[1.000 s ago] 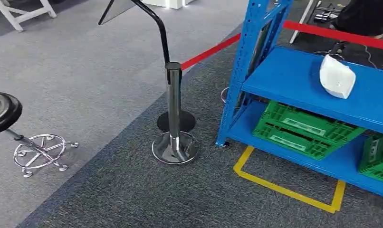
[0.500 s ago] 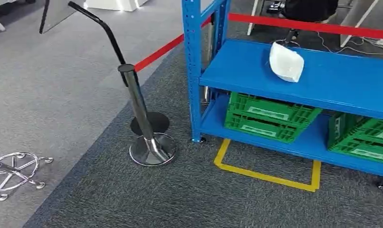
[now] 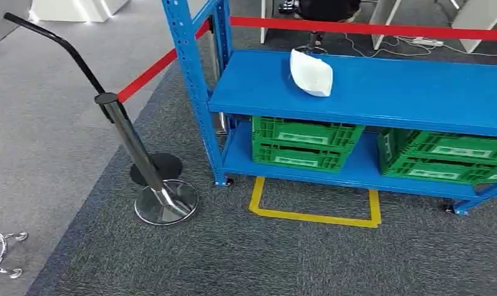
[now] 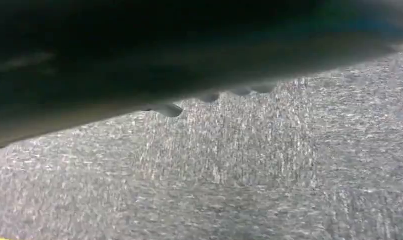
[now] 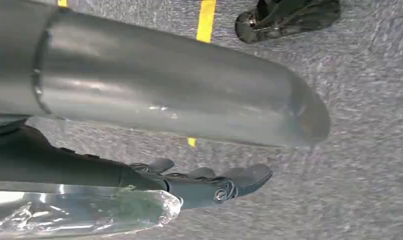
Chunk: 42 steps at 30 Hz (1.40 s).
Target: Take the parts from the cabinet and place them on the table.
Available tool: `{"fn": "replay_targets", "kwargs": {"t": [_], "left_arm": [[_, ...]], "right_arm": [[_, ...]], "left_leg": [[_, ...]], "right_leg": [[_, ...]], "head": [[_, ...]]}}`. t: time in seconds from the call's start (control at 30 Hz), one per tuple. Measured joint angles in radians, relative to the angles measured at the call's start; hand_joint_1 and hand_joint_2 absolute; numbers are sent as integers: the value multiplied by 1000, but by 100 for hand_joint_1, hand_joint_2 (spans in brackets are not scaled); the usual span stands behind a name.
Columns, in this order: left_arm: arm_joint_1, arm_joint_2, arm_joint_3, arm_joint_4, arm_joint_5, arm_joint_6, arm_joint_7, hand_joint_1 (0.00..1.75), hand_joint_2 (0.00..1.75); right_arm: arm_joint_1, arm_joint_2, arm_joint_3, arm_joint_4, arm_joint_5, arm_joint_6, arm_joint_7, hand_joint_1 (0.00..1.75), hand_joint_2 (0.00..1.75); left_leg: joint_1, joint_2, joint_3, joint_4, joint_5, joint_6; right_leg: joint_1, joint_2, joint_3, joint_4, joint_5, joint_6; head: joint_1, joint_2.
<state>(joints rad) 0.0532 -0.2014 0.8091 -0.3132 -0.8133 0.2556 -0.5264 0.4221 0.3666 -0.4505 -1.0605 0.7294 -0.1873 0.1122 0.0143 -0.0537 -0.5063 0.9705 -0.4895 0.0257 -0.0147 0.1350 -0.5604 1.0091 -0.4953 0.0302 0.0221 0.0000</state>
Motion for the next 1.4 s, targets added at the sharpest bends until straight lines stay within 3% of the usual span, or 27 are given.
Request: {"fn": "replay_targets", "kwargs": {"t": [0.03, 0.07, 0.13, 0.17, 0.2, 0.27, 0.3, 0.33, 0.4, 0.47, 0.5, 0.57, 0.63, 0.67, 0.7, 0.77, 0.8, 0.83, 0.87, 0.9, 1.13, 1.17, 1.2, 1.23, 1.3, 1.37, 1.4], "left_arm": [[-1, 0, 0, 0, -1, 0, -1, 0, 0], [-1, -1, 0, 0, -1, -1, -2, 0, 0], [2, -1, 0, 0, -3, -3, -2, 0, 0], [2, -1, 0, 0, -3, -3, -2, 0, 0], [1, -2, 0, 0, -3, -3, -2, 0, 0], [-2, -2, 0, 0, -4, -5, -2, 0, 0], [-3, -3, 0, 0, -5, -8, -3, 0, 0], [-5, -1, 0, 0, -7, -10, -5, 0, 0], [-5, 0, 0, 0, -14, -14, -9, 0, 0], [-9, 0, 0, 0, -15, -18, -10, 0, 0], [-8, 0, 0, 0, -16, -19, -10, 0, 0], [-7, 0, 0, 0, -16, -20, -11, 0, 0], [-2, 0, 0, 0, -16, -21, -11, 0, 0], [-2, 0, 0, 0, -16, -21, -11, 0, 0], [-1, 0, 0, 0, -16, -21, -11, 0, 0], [-1, 0, 0, 0, -16, -21, -11, 0, 0], [-1, 0, 0, 0, -16, -21, -11, 0, 0], [0, 3, 1, 0, -16, -21, -11, 0, 0], [0, 6, 2, 0, -17, -22, -11, 0, 0], [1, 5, 2, 0, -17, -23, -11, 0, 0], [0, 5, 3, 0, -18, -25, -11, 0, 0], [-1, 4, 4, 0, -25, -29, -10, 0, 0], [6, 2, 13, 0, -35, -35, -9, 0, 0], [6, 2, 16, 0, -35, -37, -7, 0, 0], [4, 1, 17, 0, -37, -40, -6, 0, 0], [1, 0, 18, 0, -45, -46, -6, 0, 0], [0, 2, 18, 0, -48, -50, -6, 0, 0]], "right_arm": [[0, 0, 0, 0, 0, -2, 0, 0, 0], [-3, 0, 0, 0, 0, -2, 0, 0, 0], [-7, -1, 0, 0, 2, -2, -2, 0, 0], [-7, -1, 0, 0, 3, -1, -3, 0, 0], [-5, -1, 0, 0, 4, -1, -3, 0, 0], [-4, -2, -1, 0, 5, -1, -7, 0, 0], [-5, -2, -2, 0, 8, -1, -10, 0, 0], [-7, -3, -2, 0, 9, 0, -13, 0, 0], [-13, -3, -4, 1, 17, 7, -21, 0, 0], [-13, -3, -9, 3, 23, 11, -27, 0, 0], [-14, -3, -13, 5, 24, 11, -28, 0, 0], [-15, -3, -19, 5, 25, 11, -28, 0, 0], [-19, -3, -20, 7, 25, 11, -28, 0, 0], [-19, -3, -21, 8, 25, 13, -28, 0, 0], [-18, -3, -22, 9, 25, 13, -28, 0, 0], [-18, -3, -25, 10, 25, 13, -28, 0, 0], [-19, -3, -26, 10, 25, 13, -28, 0, 0], [-19, -2, -26, 11, 25, 12, -28, 0, 0], [-24, -2, -26, 12, 25, 11, -28, 0, 0], [-26, -2, -26, 13, 25, 10, -28, 0, 0], [-23, -2, -26, 15, 26, 10, -27, 0, 0], [-16, -2, -29, 17, 32, 10, -27, 0, 0], [-27, -2, -29, 18, 37, 11, -27, 0, 0], [-26, -2, -29, 18, 37, 11, -25, 0, 0], [-20, -2, -29, 20, 37, 11, -22, 0, 0], [-18, -2, -29, 20, 32, 9, -7, 0, 0], [-22, -3, -28, 21, 31, 10, 1, 0, 0]], "left_leg": [[-4, 13, 4, -8, 1, 1], [-5, 30, 3, -8, 1, 4], [-7, 65, 1, -7, 0, 5], [-7, 83, 0, -7, -1, 5], [-7, 97, 1, -7, -1, 4], [-6, 121, 3, -5, -5, -1], [-5, 132, 5, -3, -7, -6], [-11, 140, 10, 4, -12, -14], [-15, 152, 13, 11, -18, -27], [-9, 167, 19, 10, -20, -36], [-4, 159, 18, 13, -27, -45], [-1, 84, -12, 90, -97, -50], [-3, 65, -89, 266, -180, -49], [-3, 64, -116, 322, -192, -46], [-4, 64, -124, 330, -179, -41], [-5, 58, -87, 233, -91, -29], [-8, 36, -48, 140, -33, -20], [-9, -19, -23, 67, 3, -11], [-7, -53, -20, 50, -4, -3], [-9, -45, -12, 32, -12, -5], [-11, -34, -15, 34, -14, -5], [-5, 6, -5, 2, 2, 0], [-10, 58, -9, 3, -1, 6], [-10, 67, -10, 4, -2, 5], [-10, 78, -9, 5, -2, 4], [-10, 80, -8, 12, -5, -3], [-14, 81, -10, 18, -8, -11]], "right_leg": [[7, -62, -14, 26, -23, 5], [7, -98, -48, 89, -67, 9], [3, -122, -122, 242, -140, 20], [1, -126, -142, 286, -151, 25], [-2, -128, -134, 278, -134, 29], [-9, -143, -58, 147, -64, 34], [-11, -165, 0, 50, -29, 37], [-11, -214, 37, -14, -27, 35], [-8, -197, 33, -10, -22, 10], [-3, -182, 28, -8, -22, -2], [-8, -172, 31, -12, -16, -12], [-8, -155, 34, -11, -10, -23], [-2, -129, 28, -11, -7, -27], [0, -116, 28, -11, -7, -28], [2, -103, 29, -11, -7, -28], [6, -73, 34, -10, -7, -28], [7, -59, 38, -10, -7, -28], [3, -48, 25, -11, -7, -28], [10, -37, 33, -4, -9, -21], [3, -23, 21, -4, -4, -15], [-1, -12, 11, -4, 1, -6], [2, -64, -13, 17, -16, 7], [2, -124, -138, 272, -146, 20], [1, -127, -148, 300, -149, 23], [-2, -129, -90, 213, -89, 27], [-7, -137, 25, 30, -19, 27], [-4, -141, 45, -9, -41, 19]], "head": [[3, 0], [9, 0], [11, 0], [12, 0], [12, 0], [12, 0], [12, 0], [14, 0], [0, 0], [2, 0], [2, 0], [-3, 0], [-5, 0], [-5, 0], [-4, 0], [-4, 0], [-5, 0], [-3, 0], [-1, 0], [-6, 0], [-10, 0], [-7, 0], [-4, 0], [-3, 0], [-3, 0], [-3, 0], [-3, 0]]}}
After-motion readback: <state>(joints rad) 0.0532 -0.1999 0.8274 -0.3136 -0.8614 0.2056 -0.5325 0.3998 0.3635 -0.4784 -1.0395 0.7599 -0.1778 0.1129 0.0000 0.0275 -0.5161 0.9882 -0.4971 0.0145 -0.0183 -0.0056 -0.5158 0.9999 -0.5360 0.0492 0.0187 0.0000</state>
